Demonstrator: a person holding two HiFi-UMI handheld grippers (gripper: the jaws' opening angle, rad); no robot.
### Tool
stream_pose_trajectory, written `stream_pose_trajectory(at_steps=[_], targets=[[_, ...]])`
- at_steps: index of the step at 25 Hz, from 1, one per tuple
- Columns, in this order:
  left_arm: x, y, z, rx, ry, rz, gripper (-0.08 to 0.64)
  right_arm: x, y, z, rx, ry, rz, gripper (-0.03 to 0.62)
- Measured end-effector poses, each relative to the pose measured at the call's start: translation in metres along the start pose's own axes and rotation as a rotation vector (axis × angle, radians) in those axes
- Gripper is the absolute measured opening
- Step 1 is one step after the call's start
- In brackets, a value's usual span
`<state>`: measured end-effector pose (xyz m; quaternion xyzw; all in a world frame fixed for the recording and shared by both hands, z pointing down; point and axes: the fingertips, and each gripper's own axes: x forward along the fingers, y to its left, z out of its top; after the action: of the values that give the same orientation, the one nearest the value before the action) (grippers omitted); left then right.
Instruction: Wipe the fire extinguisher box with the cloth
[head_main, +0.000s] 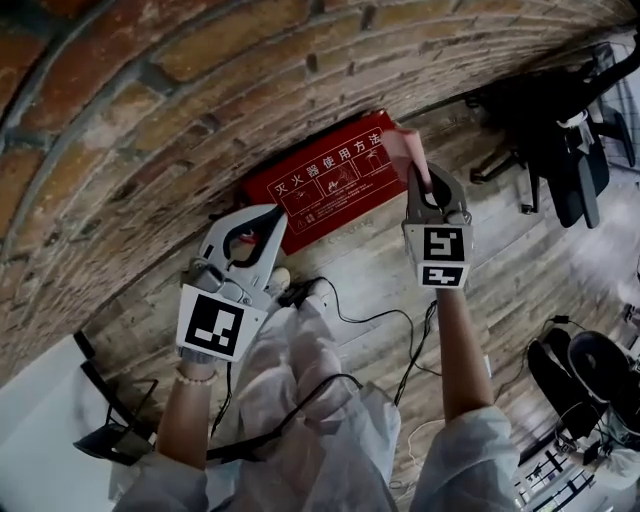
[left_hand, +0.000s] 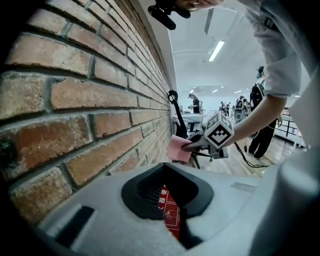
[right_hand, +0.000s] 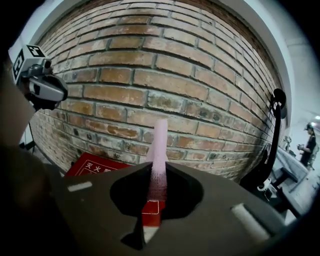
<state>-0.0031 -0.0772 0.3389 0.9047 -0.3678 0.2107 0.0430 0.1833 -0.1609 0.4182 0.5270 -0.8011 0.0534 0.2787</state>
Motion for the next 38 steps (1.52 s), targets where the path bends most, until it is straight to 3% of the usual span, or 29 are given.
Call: stream_pose_trajectory(at_steps=[6,15,27,38], targets=[[0.011,0.001,-0.020,-0.007,0.020,-0.006,-0.002,0.044,-0.019,-0.016,-0.011,0.032,-0.049,0.020],[0.012,0.010,-0.035,-0.016,0.027,0.014,-0.002,0.097,-0.026,-0.034,-0.113,0.108,-0.059,0.020],[0.010,0.014,-0.054,-0.008,0.054,0.020,-0.002,0.124,-0.045,-0.061,-0.207,0.215,-0.151,0.020],[0.002,0.021,-0.060,-0.003,0.062,0.030,-0.002,0.147,0.006,-0.091,-0.168,0.310,-0.045,0.020]])
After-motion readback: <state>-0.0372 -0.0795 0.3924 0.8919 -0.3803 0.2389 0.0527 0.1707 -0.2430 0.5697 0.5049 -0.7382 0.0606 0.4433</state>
